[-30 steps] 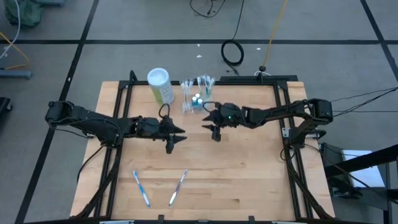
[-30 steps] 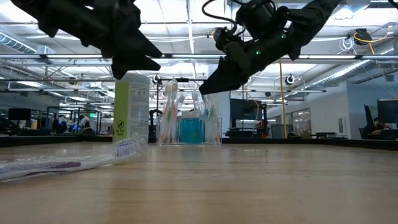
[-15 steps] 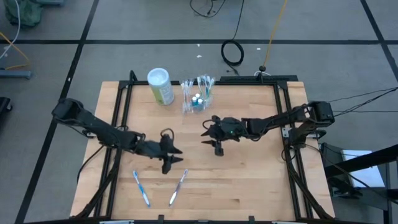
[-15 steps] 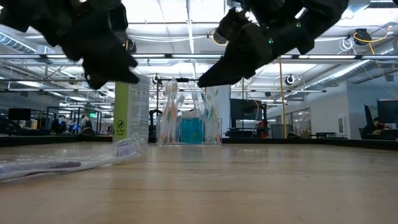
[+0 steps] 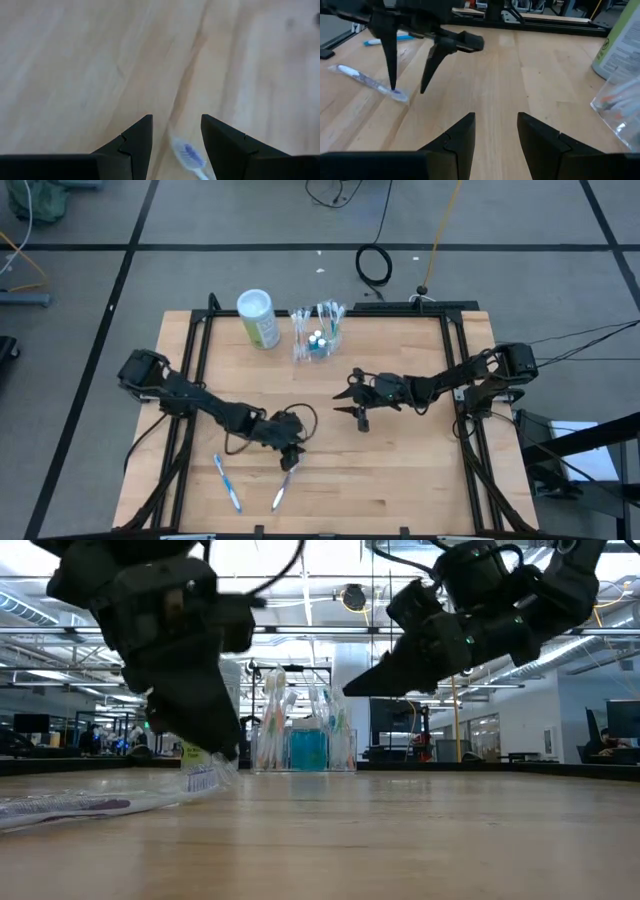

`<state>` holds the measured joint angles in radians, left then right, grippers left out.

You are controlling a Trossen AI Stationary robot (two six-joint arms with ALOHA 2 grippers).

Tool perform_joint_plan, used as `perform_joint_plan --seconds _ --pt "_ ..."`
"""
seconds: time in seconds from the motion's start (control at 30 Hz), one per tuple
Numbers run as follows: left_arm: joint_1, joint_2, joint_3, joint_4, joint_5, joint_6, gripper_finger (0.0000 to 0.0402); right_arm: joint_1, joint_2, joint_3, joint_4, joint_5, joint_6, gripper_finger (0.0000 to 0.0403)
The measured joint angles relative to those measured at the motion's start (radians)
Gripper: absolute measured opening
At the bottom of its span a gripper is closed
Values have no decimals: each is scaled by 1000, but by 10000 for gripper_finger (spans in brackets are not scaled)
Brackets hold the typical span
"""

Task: Pick & Place toothbrushing station
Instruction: Put the purple toothbrush into the transparent organizer

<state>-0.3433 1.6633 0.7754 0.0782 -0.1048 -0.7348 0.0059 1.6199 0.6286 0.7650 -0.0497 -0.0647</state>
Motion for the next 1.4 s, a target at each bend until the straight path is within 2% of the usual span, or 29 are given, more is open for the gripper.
perform_joint_plan --seconds 0.2,0.73,0.87,1.17,1.23,1.4 --pt "2 42 55 -163 3 -193 175 -5 0 -52 52 0 0 141" --pt "1 54 55 -158 10 -235 173 -5 0 -55 82 1 -2 141" --pt "2 68 54 -155 28 -221 142 -5 0 -55 82 0 -3 141" --pt "5 60 54 -121 28 -188 17 -5 0 -55 82 1 -1 141" --pt "11 60 54 -101 28 -162 6 -5 0 -55 83 1 -1 141" --pt "44 34 54 -80 54 -102 12 -5 0 -55 83 1 -3 141"
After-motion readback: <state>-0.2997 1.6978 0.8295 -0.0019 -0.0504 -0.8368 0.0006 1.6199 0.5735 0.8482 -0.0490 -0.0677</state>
